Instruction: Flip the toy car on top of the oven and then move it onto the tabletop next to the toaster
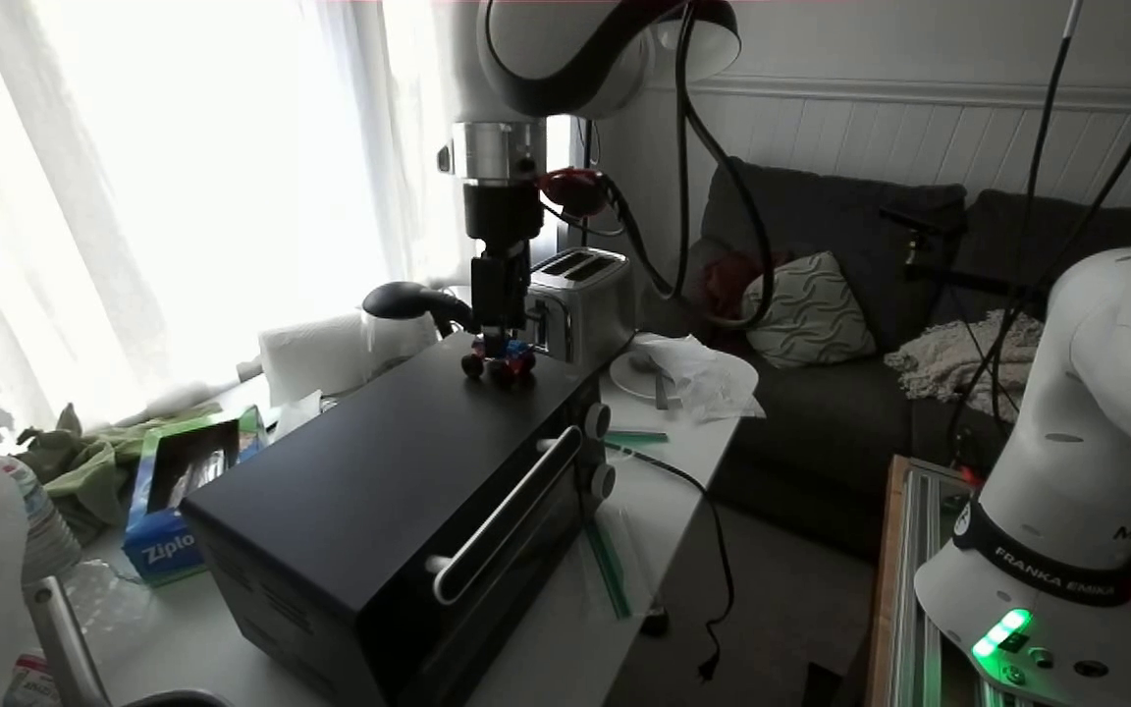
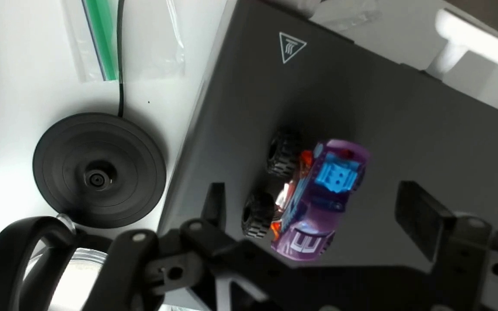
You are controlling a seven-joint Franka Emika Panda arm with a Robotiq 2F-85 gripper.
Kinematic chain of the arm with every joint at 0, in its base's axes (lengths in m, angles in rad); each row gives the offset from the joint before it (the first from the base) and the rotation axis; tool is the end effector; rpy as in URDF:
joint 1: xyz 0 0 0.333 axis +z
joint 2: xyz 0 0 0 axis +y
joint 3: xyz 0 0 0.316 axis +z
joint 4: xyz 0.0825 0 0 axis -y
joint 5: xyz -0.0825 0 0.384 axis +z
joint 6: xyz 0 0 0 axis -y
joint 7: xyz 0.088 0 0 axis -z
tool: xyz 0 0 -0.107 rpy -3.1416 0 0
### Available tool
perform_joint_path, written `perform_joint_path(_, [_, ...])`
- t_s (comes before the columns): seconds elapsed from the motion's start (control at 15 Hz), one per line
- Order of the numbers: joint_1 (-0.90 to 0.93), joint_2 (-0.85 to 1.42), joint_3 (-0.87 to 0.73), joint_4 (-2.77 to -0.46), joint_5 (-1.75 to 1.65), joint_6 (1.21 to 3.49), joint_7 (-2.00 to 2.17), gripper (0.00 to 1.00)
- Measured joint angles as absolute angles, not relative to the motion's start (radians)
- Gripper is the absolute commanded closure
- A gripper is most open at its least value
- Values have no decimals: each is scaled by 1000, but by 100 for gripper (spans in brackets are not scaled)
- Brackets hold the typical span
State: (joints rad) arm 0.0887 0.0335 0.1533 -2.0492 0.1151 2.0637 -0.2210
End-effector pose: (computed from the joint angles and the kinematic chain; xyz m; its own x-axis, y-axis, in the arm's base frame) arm 0.5368 0.1382 0.4218 0.9182 0.3962 0.0020 0.3941 -0.9128 -0.1074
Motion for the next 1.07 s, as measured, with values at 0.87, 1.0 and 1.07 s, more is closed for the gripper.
perform_joint_path(0.87, [102, -12, 149, -2158, 111, 2245, -209, 68])
perform_joint_path(1.0, [102, -26, 147, -2158, 107, 2240, -209, 68])
perform_joint_path(1.07, [102, -34, 144, -2158, 104, 2235, -210, 68])
